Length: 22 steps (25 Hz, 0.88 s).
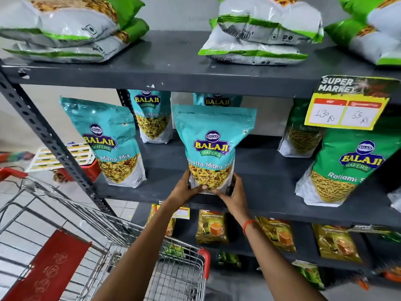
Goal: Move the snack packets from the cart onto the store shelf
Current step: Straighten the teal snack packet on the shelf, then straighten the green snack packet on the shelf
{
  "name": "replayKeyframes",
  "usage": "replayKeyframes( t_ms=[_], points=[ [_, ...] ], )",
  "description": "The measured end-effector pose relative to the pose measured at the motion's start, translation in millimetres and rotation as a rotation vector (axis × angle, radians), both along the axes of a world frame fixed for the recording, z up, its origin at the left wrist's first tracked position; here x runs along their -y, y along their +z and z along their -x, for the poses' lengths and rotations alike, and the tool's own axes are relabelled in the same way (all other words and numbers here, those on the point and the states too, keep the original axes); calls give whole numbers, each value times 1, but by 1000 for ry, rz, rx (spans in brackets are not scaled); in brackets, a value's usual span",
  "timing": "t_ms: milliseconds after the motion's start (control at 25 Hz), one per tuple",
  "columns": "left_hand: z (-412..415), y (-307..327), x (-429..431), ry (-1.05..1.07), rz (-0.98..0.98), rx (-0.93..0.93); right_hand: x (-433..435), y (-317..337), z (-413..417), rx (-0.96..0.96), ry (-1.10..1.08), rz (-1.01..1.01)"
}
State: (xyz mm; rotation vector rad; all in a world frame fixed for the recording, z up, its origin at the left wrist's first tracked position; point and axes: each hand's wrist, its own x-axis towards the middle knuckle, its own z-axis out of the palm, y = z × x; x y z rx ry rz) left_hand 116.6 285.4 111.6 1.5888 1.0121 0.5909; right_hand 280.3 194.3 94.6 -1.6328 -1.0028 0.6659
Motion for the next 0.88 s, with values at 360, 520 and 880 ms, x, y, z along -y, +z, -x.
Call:
replayKeyframes(
  t_ms=[360, 520, 880],
  points=[
    [-18, 26, 37, 134, -112, -141, 13, 29, -14, 156, 54, 71],
    [-79, 43, 98, 378, -435, -316, 44, 50, -40, 439, -28, 9],
    [-243, 44, 167, 30, -380, -17, 146, 63, -167, 559, -343, -391]
  ],
)
